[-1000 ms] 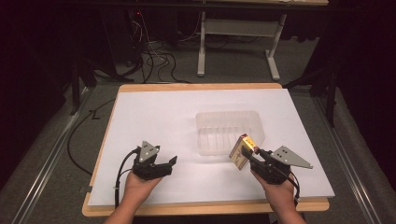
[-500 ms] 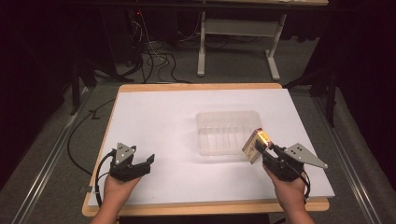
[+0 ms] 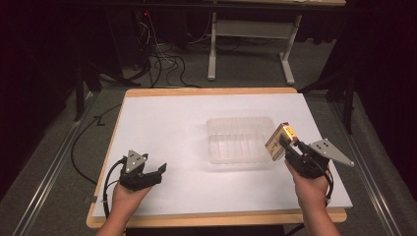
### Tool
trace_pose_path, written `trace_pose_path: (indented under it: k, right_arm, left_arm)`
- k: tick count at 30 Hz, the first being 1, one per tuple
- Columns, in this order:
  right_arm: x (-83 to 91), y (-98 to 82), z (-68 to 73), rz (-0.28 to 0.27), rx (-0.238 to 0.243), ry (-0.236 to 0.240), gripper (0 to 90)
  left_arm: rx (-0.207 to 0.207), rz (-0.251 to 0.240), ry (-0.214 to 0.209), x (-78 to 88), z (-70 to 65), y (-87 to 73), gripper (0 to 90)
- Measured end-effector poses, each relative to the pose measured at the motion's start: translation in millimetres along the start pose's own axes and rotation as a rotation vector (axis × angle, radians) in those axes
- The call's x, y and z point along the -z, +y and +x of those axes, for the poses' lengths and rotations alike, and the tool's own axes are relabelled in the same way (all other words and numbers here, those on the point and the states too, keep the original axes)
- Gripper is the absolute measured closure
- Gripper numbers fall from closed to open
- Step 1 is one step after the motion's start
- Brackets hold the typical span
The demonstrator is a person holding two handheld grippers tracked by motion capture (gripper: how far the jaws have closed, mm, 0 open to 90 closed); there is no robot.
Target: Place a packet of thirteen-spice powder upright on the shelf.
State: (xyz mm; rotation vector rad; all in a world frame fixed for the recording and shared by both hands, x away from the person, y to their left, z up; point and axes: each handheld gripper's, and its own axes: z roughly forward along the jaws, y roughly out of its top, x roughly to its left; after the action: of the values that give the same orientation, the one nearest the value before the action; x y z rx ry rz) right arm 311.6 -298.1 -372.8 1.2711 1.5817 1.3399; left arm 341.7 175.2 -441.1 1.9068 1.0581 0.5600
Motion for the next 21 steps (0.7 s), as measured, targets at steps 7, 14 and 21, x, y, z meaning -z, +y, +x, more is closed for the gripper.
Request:
trace_pose_path:
  k: [7, 14, 21]
  right_arm:
    - [-17.8, 6.2, -2.2, 0.007, -0.012, -0.043, 68.0]
    - [-38.6, 12.6, -2.2, 0.016, -0.002, -0.074, 68.0]
    - [-58.6, 11.0, -3.4, 0.047, 0.004, -0.116, 67.9]
  left_arm:
    - [-0.039, -0.001, -0.005, -0.2, -5.6, 0.7, 25.8]
    - [-0.066, -0.005, -0.007, 1.8, -8.3, 0.5, 26.2]
    - [-0.076, -0.017, -0.009, 4.9, -9.5, -0.5, 27.0]
